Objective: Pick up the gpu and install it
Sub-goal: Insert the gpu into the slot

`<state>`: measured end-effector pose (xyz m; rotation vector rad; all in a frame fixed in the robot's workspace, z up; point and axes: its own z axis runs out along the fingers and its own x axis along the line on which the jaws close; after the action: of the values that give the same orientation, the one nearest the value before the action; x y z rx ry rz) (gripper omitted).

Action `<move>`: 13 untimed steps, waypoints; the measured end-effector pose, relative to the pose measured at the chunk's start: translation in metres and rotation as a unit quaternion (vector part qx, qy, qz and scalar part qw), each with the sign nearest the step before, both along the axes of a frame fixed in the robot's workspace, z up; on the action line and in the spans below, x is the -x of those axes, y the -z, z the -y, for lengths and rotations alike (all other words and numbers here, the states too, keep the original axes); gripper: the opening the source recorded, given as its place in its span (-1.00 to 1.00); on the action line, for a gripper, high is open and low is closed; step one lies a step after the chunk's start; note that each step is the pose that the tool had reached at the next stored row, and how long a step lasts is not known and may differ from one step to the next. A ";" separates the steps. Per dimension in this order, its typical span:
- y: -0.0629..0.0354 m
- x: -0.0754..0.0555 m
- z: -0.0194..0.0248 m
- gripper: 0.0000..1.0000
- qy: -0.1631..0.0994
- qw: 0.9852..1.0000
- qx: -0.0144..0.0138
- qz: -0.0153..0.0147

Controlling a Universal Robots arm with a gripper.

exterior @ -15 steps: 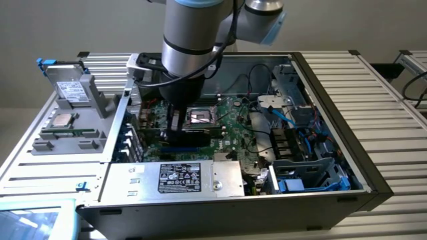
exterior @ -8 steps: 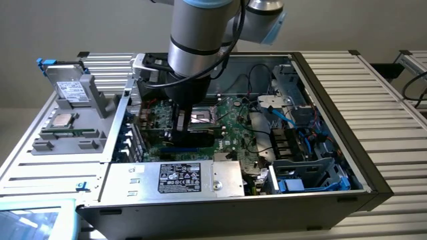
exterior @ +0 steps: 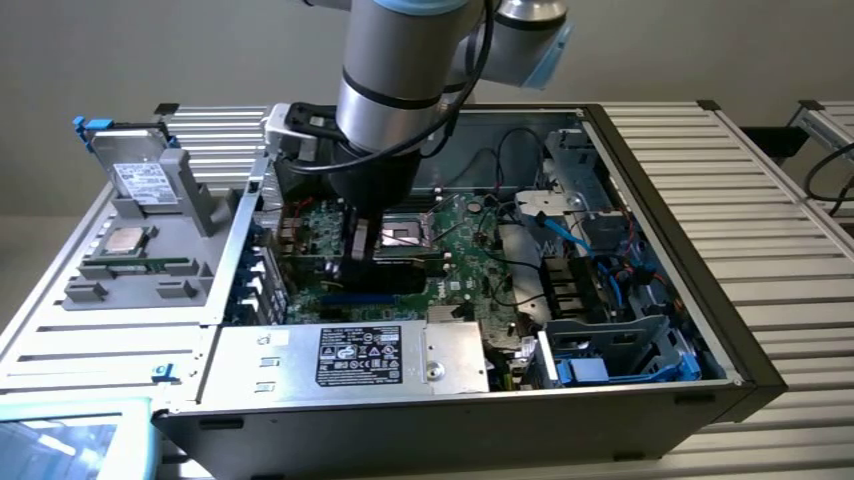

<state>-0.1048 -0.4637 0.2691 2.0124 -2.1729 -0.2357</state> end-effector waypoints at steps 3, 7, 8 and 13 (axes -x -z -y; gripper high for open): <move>0.0002 0.000 -0.0010 -0.44 -0.001 1.000 0.000 0.000; 0.0031 0.000 -0.0026 -0.44 -0.002 1.000 0.000 -0.001; 0.0038 0.000 -0.0031 -0.44 -0.002 1.000 0.000 -0.001; 0.0052 0.000 -0.0034 -0.44 -0.003 1.000 0.000 -0.005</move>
<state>-0.1052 -0.4603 0.2639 2.0143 -2.1599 -0.2444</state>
